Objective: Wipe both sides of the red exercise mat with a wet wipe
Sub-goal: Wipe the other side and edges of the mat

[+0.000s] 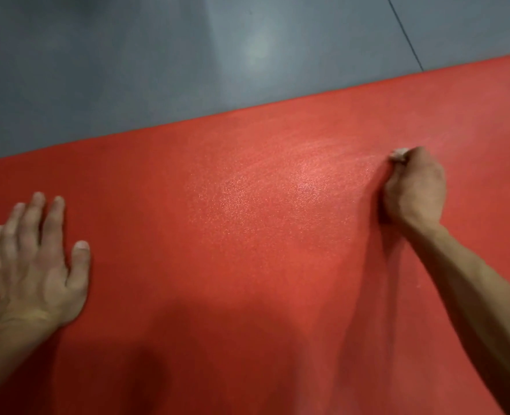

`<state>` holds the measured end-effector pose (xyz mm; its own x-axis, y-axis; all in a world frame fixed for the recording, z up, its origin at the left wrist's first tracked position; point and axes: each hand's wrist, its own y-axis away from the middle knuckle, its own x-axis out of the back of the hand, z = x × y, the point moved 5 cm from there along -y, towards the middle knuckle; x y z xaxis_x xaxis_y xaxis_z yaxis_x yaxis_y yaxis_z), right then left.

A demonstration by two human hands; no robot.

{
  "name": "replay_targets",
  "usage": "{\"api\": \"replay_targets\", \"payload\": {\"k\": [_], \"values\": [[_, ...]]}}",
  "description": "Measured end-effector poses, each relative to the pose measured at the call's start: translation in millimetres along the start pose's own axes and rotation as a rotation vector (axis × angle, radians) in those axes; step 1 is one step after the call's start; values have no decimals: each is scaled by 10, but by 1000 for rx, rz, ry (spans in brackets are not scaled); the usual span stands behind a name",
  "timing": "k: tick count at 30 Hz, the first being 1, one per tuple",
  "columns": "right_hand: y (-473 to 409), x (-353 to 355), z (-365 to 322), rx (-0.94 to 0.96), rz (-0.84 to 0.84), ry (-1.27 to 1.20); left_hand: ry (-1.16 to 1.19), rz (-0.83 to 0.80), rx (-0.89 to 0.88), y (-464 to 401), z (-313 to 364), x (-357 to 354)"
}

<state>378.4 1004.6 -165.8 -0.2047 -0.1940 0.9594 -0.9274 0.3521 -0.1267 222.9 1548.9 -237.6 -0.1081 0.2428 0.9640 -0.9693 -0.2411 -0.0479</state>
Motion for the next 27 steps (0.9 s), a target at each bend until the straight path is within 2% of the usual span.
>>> {"api": "replay_targets", "payload": {"k": [2,5,7,8,9,11,13,15,17,18,21,24,27], "values": [[438,-147,-572,235,-61,-116,2,10,0,7,103,78],[1550,-302,-1456,780,-274,-210,-38,24,13,57,268,197],[2008,-247,-1651,1107,-369,-196,-67,26,25,32,342,257],[1948,-253,-1578,1125,-391,-220,-77,11,28,20,336,259],[1777,-241,-1470,1056,-367,-226,-81,-6,28,13,317,259],[1238,-220,-1107,796,-235,-180,-77,-18,36,34,277,267],[763,-149,-697,492,-175,-82,-79,-18,31,49,301,254],[786,-130,-721,391,-154,-67,-78,-15,35,48,277,265],[1225,-189,-1059,454,-221,-146,-69,-17,37,55,267,268],[1540,-219,-1245,544,-271,-187,-64,-17,40,86,262,268],[2613,-178,-1667,935,-404,-237,-52,-12,33,98,260,265],[3464,-26,-1614,1242,-513,-174,-57,-29,30,139,253,254],[3870,137,-1356,1341,-599,-106,3,-56,60,335,335,253]]}}
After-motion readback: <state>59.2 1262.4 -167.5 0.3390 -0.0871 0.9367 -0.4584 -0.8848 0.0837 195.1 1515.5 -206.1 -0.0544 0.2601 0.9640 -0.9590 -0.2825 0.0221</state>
